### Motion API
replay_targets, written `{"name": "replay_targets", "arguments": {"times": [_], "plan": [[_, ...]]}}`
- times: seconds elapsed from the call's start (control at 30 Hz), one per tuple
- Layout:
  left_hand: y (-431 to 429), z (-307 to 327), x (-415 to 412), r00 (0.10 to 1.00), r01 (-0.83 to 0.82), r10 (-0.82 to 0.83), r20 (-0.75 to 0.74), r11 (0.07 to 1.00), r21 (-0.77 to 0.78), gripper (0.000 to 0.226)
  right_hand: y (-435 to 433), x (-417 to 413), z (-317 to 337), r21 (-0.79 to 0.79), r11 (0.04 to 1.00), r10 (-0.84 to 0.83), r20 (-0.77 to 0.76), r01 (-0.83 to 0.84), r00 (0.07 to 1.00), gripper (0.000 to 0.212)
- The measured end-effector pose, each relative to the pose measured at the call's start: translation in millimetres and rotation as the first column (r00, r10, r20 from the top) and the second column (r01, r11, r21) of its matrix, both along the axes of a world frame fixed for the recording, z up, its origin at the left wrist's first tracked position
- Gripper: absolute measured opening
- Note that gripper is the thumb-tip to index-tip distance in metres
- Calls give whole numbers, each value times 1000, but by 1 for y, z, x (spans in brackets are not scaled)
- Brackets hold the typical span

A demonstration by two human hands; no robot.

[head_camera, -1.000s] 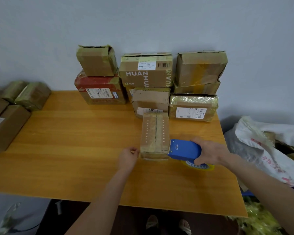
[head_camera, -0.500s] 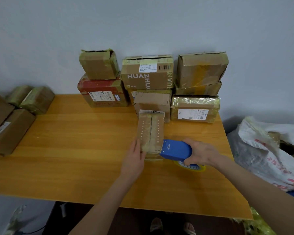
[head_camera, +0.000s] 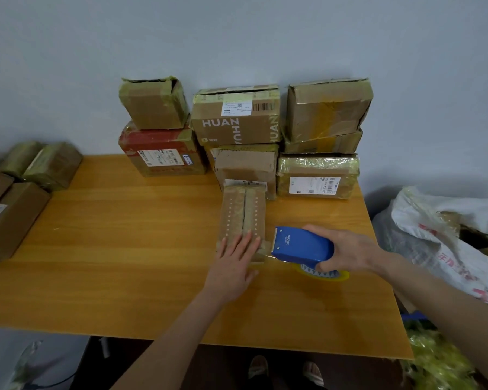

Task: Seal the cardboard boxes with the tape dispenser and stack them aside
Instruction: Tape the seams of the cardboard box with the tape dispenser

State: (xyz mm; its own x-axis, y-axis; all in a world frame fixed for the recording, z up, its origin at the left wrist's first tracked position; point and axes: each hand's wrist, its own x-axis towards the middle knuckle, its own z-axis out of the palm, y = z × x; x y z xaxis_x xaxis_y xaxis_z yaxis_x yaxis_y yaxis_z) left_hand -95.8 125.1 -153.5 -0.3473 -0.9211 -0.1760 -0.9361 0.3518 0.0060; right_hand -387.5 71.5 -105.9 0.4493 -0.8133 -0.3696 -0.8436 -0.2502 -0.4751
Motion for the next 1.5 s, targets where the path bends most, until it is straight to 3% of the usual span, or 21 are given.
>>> {"name": "replay_targets", "arguments": {"times": [0.37,0.67,0.87,1.0,1.13,1.23,1.4,1.5], "plan": [[-1,2,2,999,-6,5,-43,1000,-23,71,-10,-12,6,72,997,30,-61,-25,998,89],[0,-2,1,998,-8,6,-61,999,-40,76,-8,17,7,-48,987,133,-291,-153,947,71],[0,-2,1,999,-3,1,-45,999,-49,79,-16,51,5,17,987,153,-387,-159,909,79],[-1,-2,0,999,-4,1,-48,999,-49,79,-26,56,13,49,980,195,-382,-191,904,70],[-1,-1,1,998,0,-2,-56,999,-48,78,-29,61,15,136,984,161,-399,-115,903,58],[-1,-1,0,998,-6,4,-63,1000,-30,77,-23,68,8,81,987,158,-471,-136,868,50],[-3,1,1,998,-5,5,-65,1000,-5,75,-30,55,14,147,989,70,-344,-20,936,63],[-3,2,1,997,-12,13,-80,1000,10,74,-33,30,15,202,960,-183,-67,193,981,59]]}}
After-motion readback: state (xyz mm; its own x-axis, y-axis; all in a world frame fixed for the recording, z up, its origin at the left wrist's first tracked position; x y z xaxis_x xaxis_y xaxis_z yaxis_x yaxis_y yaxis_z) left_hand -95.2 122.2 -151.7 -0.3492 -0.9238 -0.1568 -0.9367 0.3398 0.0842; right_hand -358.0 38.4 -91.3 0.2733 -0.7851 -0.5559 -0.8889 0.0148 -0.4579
